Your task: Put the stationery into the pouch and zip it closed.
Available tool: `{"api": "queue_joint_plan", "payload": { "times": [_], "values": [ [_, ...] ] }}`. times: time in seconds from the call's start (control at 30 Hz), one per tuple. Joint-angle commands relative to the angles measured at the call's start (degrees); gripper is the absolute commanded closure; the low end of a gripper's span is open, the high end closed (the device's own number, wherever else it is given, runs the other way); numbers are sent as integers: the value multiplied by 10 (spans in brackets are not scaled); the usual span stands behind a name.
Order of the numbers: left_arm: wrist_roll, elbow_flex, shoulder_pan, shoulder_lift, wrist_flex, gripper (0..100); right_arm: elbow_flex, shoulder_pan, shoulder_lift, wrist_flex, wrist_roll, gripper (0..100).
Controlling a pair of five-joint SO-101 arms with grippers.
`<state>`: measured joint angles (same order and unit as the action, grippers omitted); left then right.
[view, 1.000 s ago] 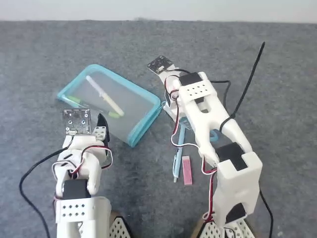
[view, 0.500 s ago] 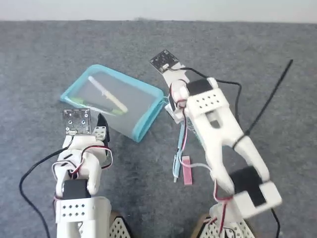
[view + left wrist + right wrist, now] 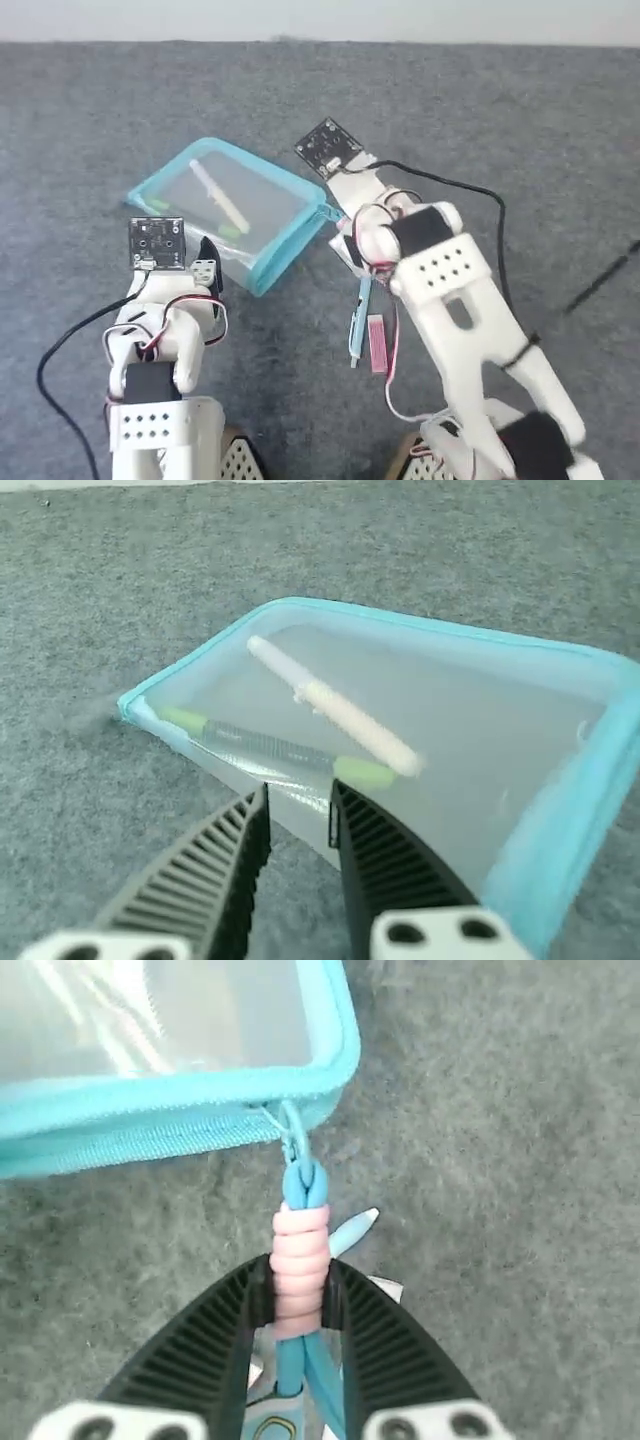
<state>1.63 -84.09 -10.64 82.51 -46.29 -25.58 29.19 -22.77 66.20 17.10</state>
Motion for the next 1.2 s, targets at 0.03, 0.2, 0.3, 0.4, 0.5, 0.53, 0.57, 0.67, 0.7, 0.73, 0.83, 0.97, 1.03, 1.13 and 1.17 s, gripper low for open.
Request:
{"api": "queue_joint_plan", "payload": {
  "times": [0.03, 0.2, 0.3, 0.4, 0.5, 0.53, 0.57, 0.67, 0.7, 0.73, 0.83, 0.97, 1.03, 1.13, 1.17],
  "values": [
    [4, 44, 2, 11, -5, 901, -25, 4, -58, -40, -6, 991],
    [3, 65, 4, 11, -40, 864, -43, 3, -61, -51, -4, 991],
    [3, 76, 3, 11, -49, 846, -44, 3, -63, -51, -4, 991],
    [2, 76, 1, 11, -49, 846, -45, 3, -58, -51, -5, 991],
    [-12, 75, 4, 11, -49, 845, -48, 3, -59, -51, -3, 991],
    [-14, 75, 4, 11, -49, 844, -50, 3, -59, -51, -3, 991],
    [-14, 75, 4, 11, -49, 844, -51, 3, -59, -51, -3, 991],
    [-16, 76, 4, 11, -49, 844, -51, 3, -63, -51, -4, 991],
    [-16, 76, 4, 11, -49, 844, -51, 3, -64, -51, -4, 991],
    [-16, 76, 8, 11, -49, 842, -51, 3, -64, -51, -6, 991],
    [-25, 80, 57, 11, -73, 803, -49, 3, -63, -48, -6, 991],
    [-61, 85, 136, 11, -104, 763, -48, 3, -63, -45, -8, 991],
    [-62, 84, 127, 11, -102, 763, -47, 3, -63, -41, -19, 991],
    [-62, 83, 120, 11, -102, 761, -36, 3, -64, -22, -25, 991],
    [-62, 82, 122, 9, -102, 761, -27, 3, -64, -11, -25, 991]
  ]
}}
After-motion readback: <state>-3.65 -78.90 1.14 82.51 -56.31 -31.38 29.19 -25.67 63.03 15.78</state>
